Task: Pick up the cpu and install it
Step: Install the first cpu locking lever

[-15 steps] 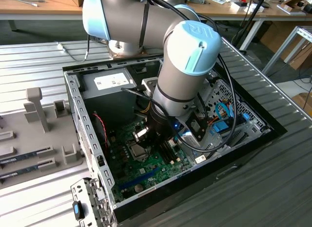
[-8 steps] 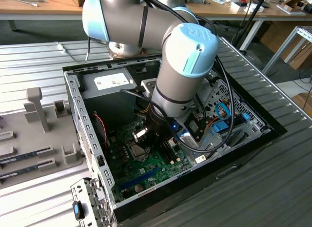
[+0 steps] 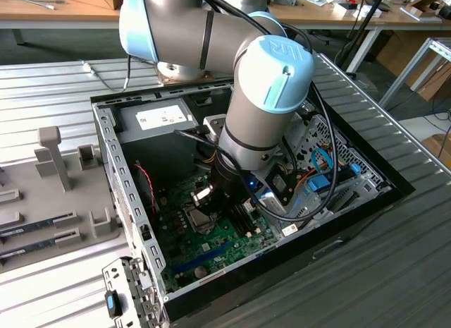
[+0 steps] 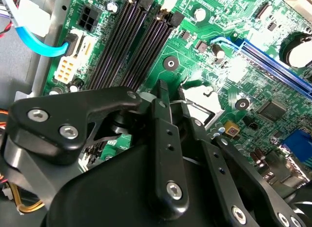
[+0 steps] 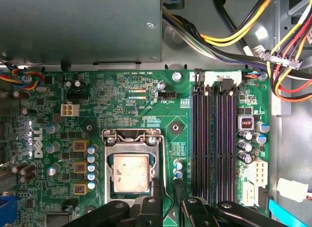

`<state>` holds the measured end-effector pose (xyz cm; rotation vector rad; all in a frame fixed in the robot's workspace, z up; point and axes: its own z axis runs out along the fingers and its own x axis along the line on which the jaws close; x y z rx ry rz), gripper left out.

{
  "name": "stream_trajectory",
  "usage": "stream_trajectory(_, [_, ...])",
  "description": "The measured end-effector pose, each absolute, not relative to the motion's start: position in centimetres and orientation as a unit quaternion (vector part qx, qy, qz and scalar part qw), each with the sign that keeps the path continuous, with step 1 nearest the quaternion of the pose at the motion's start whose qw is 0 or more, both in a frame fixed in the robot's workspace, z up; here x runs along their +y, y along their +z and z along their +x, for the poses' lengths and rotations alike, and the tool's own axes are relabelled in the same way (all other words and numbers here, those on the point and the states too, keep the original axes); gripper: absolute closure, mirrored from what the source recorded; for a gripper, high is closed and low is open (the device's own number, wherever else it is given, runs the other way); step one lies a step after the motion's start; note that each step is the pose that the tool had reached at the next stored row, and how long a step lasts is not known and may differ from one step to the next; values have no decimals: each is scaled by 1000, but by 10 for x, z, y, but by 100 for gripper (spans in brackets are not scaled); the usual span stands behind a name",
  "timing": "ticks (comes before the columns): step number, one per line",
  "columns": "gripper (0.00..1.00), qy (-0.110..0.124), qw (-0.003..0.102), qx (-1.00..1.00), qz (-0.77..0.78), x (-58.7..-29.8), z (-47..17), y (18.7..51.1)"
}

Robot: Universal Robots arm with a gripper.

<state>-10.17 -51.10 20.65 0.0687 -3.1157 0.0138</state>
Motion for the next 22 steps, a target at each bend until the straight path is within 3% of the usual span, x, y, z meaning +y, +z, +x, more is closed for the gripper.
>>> stream_trajectory(1, [82, 4, 13, -1000, 22, -511, -102, 206])
stream_trajectory(22, [82, 3, 13, -1000, 20, -510, -102, 221])
